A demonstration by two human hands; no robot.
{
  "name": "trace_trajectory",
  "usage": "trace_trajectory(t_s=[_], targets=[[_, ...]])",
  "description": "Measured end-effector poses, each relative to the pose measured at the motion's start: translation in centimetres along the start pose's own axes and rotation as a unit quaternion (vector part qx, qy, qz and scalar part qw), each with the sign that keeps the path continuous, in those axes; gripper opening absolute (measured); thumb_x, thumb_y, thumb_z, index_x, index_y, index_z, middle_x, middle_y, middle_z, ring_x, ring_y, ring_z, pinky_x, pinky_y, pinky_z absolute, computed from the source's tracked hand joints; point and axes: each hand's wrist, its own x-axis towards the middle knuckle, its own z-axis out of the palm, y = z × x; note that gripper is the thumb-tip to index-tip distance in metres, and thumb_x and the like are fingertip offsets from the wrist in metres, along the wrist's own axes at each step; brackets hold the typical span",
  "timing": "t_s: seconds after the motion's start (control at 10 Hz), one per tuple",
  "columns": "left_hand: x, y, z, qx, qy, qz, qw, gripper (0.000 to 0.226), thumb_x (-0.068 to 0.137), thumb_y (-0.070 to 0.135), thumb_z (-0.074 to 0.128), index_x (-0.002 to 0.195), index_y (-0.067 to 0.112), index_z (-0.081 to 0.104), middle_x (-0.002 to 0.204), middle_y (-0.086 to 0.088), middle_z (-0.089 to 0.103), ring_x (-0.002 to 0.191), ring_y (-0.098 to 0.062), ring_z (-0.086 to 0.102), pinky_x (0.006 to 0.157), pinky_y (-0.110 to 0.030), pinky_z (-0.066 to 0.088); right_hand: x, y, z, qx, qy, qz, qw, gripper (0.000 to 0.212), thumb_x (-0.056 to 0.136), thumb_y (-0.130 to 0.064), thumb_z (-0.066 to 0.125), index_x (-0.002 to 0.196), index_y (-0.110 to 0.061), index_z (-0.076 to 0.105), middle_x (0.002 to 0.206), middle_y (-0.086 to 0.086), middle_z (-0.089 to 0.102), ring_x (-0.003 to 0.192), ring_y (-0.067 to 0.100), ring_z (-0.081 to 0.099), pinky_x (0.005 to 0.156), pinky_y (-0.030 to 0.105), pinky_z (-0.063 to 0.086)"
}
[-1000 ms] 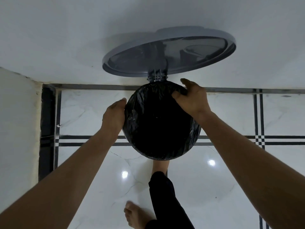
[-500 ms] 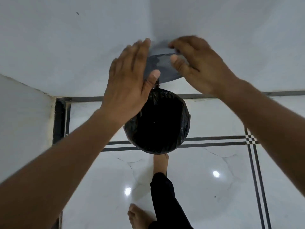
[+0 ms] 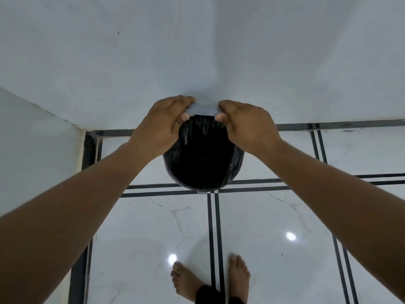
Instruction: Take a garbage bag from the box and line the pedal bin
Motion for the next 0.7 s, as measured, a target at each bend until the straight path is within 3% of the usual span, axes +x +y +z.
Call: trace_trajectory(t_s=[0.2, 0.3, 0.4, 0.5, 0.6, 0.7], targets=[[-4.9, -0.2, 3.4, 0.051, -0.013, 0.021, 0.998, 0.047, 0.106, 0.026, 0.042, 0.148, 0.007, 0.049, 0.149, -0.018, 0.049, 0.137, -0.036, 0.046, 0.117, -0.052, 0.037, -4.7, -0.7, 3.6, -0.053, 0.029, -0.046, 0.997, 0.054, 0.1, -0.039, 0.041, 0.13, -0.001, 0.065, 0.127, 0.017, 0.07, 0.108, 0.034, 0.071, 0.079, 0.041, 0.06], [-7.8, -0.1, 6.5, 0.084, -0.005, 0.041, 0.996, 0.047, 0.104, 0.016, 0.045, 0.149, 0.002, 0.048, 0.151, -0.022, 0.048, 0.139, -0.041, 0.045, 0.114, -0.054, 0.037, -7.4, -0.7, 6.1, -0.05, 0.005, -0.056, 0.997, 0.058, 0.1, -0.041, 0.041, 0.132, 0.002, 0.063, 0.132, 0.02, 0.067, 0.118, 0.037, 0.067, 0.09, 0.045, 0.058], [-10.8, 0.3, 9.7, 0.126, -0.007, 0.041, 0.991, 0.06, 0.091, -0.007, 0.045, 0.151, 0.005, 0.048, 0.157, -0.024, 0.04, 0.141, -0.046, 0.042, 0.115, -0.055, 0.037, -9.8, -1.1, 8.2, -0.026, -0.062, -0.043, 0.997, 0.055, 0.1, -0.039, 0.052, 0.136, 0.002, 0.058, 0.138, 0.02, 0.062, 0.126, 0.038, 0.06, 0.098, 0.048, 0.055], [-12.8, 1.6, 12.3, 0.137, -0.107, 0.024, 0.984, 0.074, 0.078, -0.01, 0.038, 0.15, 0.007, 0.049, 0.161, -0.021, 0.038, 0.14, -0.046, 0.043, 0.111, -0.058, 0.042, -11.6, -1.8, 9.9, 0.041, -0.188, 0.008, 0.981, 0.056, 0.095, -0.028, 0.068, 0.142, -0.003, 0.051, 0.141, 0.017, 0.058, 0.124, 0.037, 0.06, 0.096, 0.047, 0.057], [-12.5, 3.3, 13.5, 0.112, -0.184, -0.057, 0.975, 0.069, 0.082, -0.01, 0.049, 0.149, 0.007, 0.049, 0.16, -0.015, 0.042, 0.142, -0.043, 0.044, 0.111, -0.058, 0.043, -12.7, -2.5, 11.5, 0.082, -0.304, 0.075, 0.946, 0.061, 0.094, -0.035, 0.064, 0.147, -0.012, 0.044, 0.144, 0.008, 0.056, 0.125, 0.032, 0.059, 0.097, 0.043, 0.055], [-11.0, 5.1, 12.8, 0.121, -0.205, -0.143, 0.961, 0.066, 0.094, 0.001, 0.052, 0.157, 0.01, 0.034, 0.167, -0.008, 0.029, 0.152, -0.033, 0.027, 0.123, -0.05, 0.029, -12.1, -3.2, 11.8, 0.104, -0.31, 0.136, 0.935, 0.056, 0.094, -0.038, 0.062, 0.141, -0.01, 0.051, 0.138, 0.008, 0.059, 0.123, 0.03, 0.059, 0.099, 0.041, 0.053]])
